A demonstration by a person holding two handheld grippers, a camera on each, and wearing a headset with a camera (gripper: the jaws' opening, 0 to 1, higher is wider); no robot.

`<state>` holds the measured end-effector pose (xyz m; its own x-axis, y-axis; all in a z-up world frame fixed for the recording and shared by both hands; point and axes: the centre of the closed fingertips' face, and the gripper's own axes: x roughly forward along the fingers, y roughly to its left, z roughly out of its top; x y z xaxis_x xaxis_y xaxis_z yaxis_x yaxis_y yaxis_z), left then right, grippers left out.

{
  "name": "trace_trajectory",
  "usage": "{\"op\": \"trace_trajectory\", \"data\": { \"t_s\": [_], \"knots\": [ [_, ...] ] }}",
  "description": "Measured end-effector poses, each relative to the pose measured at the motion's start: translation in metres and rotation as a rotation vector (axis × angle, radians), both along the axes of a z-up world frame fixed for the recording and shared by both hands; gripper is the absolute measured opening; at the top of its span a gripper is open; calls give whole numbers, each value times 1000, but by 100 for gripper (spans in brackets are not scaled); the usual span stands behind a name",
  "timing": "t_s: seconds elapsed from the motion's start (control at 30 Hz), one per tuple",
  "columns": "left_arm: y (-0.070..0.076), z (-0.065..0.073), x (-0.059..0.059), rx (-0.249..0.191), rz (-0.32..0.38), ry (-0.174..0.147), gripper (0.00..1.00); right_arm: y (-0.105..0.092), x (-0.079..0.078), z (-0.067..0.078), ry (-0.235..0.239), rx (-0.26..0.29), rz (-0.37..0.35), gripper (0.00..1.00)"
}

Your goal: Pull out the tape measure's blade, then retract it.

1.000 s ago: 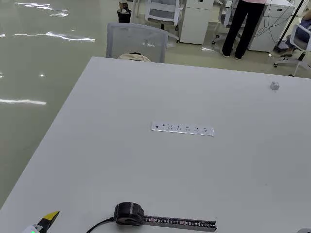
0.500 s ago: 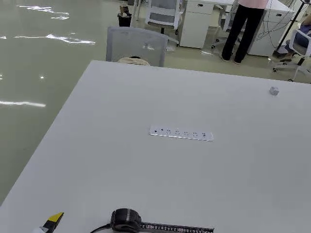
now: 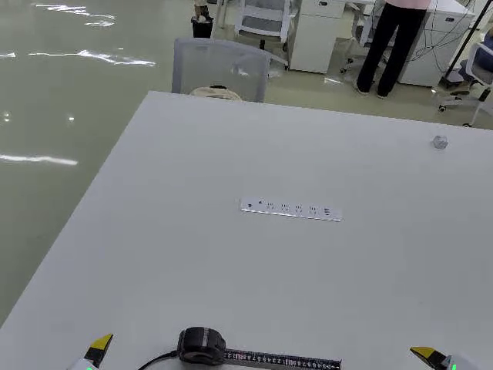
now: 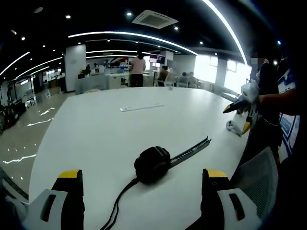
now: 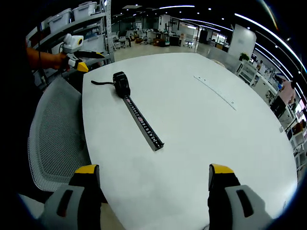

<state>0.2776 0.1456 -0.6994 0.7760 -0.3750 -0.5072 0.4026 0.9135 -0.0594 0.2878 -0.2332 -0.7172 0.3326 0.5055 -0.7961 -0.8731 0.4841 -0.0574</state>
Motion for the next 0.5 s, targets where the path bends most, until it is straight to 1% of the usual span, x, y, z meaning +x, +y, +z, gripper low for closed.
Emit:
{"op": "trace_trajectory", "data": {
  "t_s": [0.03, 0.1, 0.2, 0.3, 0.37, 0.47, 0.5],
  "knots": [
    [-2, -1, 0, 5, 4, -1, 100, 1, 0, -1, 5, -7, 13, 96],
    [-3, 0, 2, 14, 20, -13, 100, 4, 2, -2, 15, -13, 39, 96],
    [-7, -1, 4, 17, 39, -14, 100, 9, 7, -2, 20, -17, 74, 96],
    [-15, -4, 5, 0, 29, -4, 100, 14, 12, 0, 33, -12, 95, 94],
    [-20, -3, 6, 4, 29, -12, 100, 16, 15, 0, 41, -20, 114, 94],
    [-22, -2, 9, 8, 40, -25, 100, 21, 19, 1, 54, -19, 138, 92],
    [-23, -3, 10, 6, 44, -24, 100, 23, 21, 1, 56, -22, 148, 92]
  ]
}}
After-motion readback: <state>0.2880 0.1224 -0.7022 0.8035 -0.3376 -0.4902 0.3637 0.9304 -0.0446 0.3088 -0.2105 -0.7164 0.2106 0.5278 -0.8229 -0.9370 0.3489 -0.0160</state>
